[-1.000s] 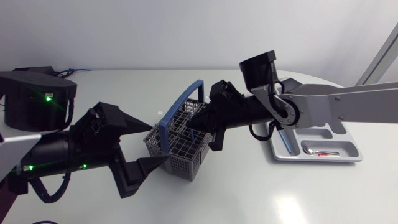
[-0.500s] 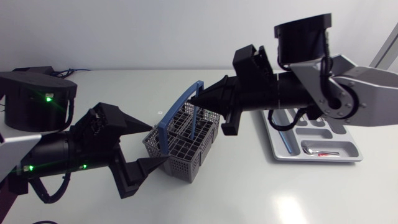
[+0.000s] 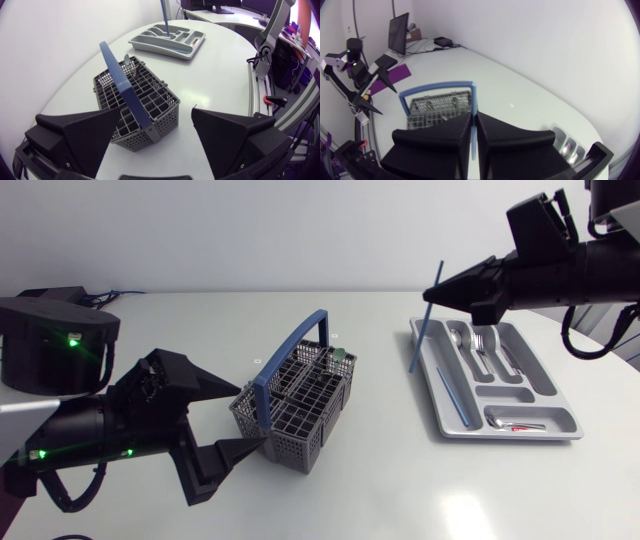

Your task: Unload the cutlery basket into the drawer organizer.

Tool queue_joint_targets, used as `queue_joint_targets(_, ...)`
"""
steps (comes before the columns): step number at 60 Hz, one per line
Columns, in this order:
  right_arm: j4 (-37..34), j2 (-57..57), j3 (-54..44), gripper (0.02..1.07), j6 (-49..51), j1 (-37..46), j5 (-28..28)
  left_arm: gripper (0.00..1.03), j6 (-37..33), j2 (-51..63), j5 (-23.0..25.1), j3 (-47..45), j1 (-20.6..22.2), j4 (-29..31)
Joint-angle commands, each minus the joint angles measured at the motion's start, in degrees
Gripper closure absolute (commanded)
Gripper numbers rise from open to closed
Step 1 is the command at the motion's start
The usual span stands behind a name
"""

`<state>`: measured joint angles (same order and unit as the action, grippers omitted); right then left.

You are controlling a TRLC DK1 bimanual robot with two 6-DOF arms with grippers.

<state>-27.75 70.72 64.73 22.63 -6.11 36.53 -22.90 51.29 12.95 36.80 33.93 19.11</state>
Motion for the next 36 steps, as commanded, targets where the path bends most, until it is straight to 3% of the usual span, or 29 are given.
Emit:
queue_joint_targets(1,-3.01,5.57,1.28,1.01,2.50,4.70,-1.29,0.05,0.57,-1.10,-0.38,1.00,0.08,1.01)
queue_joint_targets(14,-5.65,19.55,6.37,1.01,2.33,12.53,-4.54,0.05,0.66,-2.24,-0.73,1.35,0.43,2.51)
queue_joint_targets(36,-9.43,39.58,16.57,1.01,-1.28,14.63,-10.87,0.05,0.66,-5.85,-2.05,-0.41,-0.18,5.06)
